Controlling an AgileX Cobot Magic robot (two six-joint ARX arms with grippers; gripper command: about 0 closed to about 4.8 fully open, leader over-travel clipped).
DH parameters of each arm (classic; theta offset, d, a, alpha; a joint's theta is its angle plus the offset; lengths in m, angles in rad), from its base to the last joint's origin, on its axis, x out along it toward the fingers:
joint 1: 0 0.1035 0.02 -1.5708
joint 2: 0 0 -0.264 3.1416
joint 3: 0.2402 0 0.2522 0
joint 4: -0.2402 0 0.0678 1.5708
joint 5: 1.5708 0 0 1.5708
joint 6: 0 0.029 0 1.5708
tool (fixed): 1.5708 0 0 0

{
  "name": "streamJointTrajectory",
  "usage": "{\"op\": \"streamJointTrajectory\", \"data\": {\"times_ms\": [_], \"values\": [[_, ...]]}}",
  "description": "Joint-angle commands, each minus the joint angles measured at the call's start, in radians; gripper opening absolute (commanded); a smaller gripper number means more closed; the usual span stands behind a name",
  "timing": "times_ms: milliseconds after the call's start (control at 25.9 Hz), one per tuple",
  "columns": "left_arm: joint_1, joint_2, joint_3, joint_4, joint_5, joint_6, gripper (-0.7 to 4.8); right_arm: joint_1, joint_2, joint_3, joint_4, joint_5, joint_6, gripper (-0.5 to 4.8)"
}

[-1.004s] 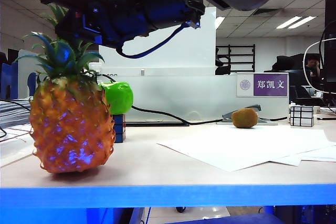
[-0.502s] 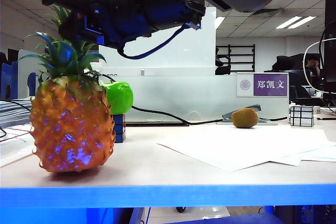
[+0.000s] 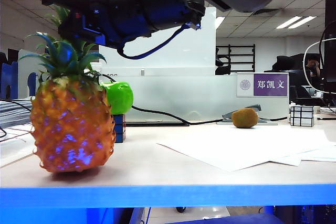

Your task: Arrange all the fruits from large to small from left to right in a row.

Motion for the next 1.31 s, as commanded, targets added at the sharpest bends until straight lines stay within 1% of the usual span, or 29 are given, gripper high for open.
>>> {"op": "streamJointTrajectory", "data": {"times_ms": [39, 116, 193, 347, 1081, 1312], "values": [[0.000, -0.002, 0.004, 0.013, 0.018, -0.002, 0.96, 0.001, 0.008, -0.007, -0.043, 0.006, 0.004, 2.03], [0.000, -0.002, 0.004, 0.012, 0.031, -0.004, 1.05, 0.001, 0.008, -0.007, -0.043, 0.006, 0.004, 2.14], [0.000, -0.002, 0.004, 0.012, 0.031, -0.004, 1.25, 0.001, 0.008, -0.007, -0.040, 0.006, 0.004, 2.28], [0.000, -0.002, 0.004, 0.012, 0.031, -0.004, 1.25, 0.001, 0.007, -0.006, -0.028, 0.006, 0.004, 2.84], [0.000, -0.002, 0.004, 0.009, 0.033, -0.003, 1.25, -0.002, -0.003, -0.006, 0.100, 0.006, 0.004, 2.85], [0.000, -0.002, 0.004, 0.009, 0.033, -0.002, 1.25, -0.010, -0.028, -0.006, 0.100, 0.006, 0.003, 2.85]]}}
